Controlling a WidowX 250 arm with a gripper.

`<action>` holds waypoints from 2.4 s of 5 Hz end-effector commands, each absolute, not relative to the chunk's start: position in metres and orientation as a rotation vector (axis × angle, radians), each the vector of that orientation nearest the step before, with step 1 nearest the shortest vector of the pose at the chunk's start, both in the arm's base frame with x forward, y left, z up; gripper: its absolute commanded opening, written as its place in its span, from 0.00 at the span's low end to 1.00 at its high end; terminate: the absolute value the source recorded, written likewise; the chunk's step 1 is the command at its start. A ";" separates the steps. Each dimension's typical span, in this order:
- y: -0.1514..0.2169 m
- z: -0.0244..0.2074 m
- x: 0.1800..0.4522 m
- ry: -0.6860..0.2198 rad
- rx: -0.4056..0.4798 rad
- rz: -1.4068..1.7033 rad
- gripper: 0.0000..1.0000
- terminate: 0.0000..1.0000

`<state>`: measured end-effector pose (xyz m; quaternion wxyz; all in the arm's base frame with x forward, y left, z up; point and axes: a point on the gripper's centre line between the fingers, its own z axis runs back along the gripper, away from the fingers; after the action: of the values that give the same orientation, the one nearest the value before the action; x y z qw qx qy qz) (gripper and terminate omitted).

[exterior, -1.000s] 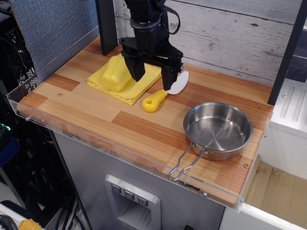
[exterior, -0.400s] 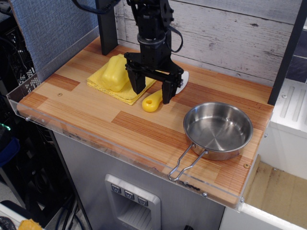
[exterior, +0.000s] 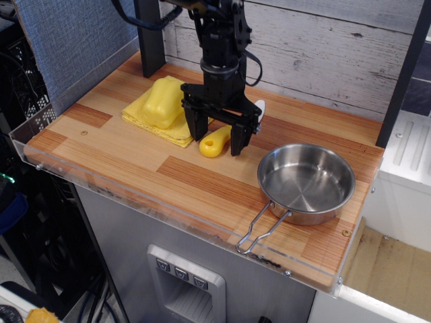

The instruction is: Place the knife to the left side of the yellow towel and pepper.

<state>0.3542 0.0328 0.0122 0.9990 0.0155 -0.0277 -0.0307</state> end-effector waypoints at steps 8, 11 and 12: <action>0.050 0.107 0.332 -0.248 0.011 -0.098 0.00 0.00; 0.150 0.111 0.303 -0.166 0.033 0.041 0.00 0.00; 0.178 0.107 0.297 -0.128 0.048 0.086 0.00 0.00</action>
<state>0.2962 0.1766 0.0897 0.9984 0.0115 -0.0366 0.0411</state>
